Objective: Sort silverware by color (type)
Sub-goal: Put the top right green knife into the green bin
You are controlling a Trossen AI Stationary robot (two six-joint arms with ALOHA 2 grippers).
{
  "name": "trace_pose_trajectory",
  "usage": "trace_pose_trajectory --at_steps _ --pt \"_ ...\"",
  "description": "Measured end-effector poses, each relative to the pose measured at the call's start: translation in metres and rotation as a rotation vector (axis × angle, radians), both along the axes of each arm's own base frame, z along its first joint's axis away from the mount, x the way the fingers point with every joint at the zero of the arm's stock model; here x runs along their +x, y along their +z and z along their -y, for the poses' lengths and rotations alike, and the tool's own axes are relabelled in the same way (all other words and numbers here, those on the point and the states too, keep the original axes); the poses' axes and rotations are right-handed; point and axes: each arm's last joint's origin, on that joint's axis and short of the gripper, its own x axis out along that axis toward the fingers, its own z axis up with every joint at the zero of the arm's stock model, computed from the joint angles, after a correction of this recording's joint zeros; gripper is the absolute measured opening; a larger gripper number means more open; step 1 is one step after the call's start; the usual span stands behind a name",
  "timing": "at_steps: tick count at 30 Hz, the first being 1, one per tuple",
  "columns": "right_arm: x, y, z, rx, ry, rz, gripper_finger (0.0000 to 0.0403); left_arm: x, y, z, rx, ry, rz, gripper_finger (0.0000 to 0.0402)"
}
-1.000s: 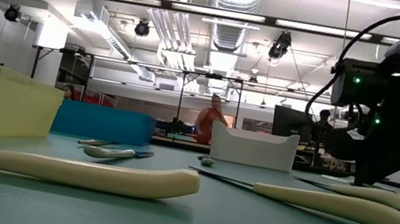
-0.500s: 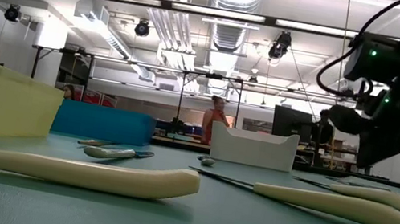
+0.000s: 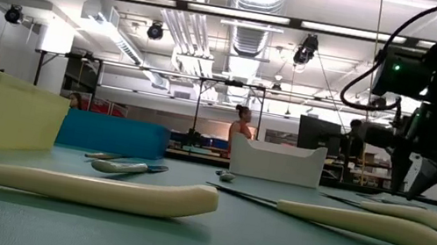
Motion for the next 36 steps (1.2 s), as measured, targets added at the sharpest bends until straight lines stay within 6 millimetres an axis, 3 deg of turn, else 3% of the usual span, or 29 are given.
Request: trace_pose_trajectory --at_steps 7,15,20,29,36 --pt "-0.002 0.0 0.017 0.047 -0.004 0.028 0.0176 0.0 0.0 0.0 0.0 0.0 0.0 0.0078" --pt "0.007 -0.011 0.026 0.051 0.011 0.021 0.0191 0.0 0.0 0.0 0.0 0.0 0.0 0.0078" --pt "0.009 -0.022 0.027 0.083 0.007 -0.044 0.0175 0.0 0.0 0.0 0.0 0.0 0.0 0.0078" --pt "0.009 -0.026 0.028 0.086 0.001 -0.083 0.0095 0.0 0.0 0.0 0.0 0.0 0.0 0.0078" --pt "0.01 -0.026 0.028 0.079 -0.012 -0.081 0.0082 0.0 0.0 0.0 0.0 0.0 0.0 0.0078"
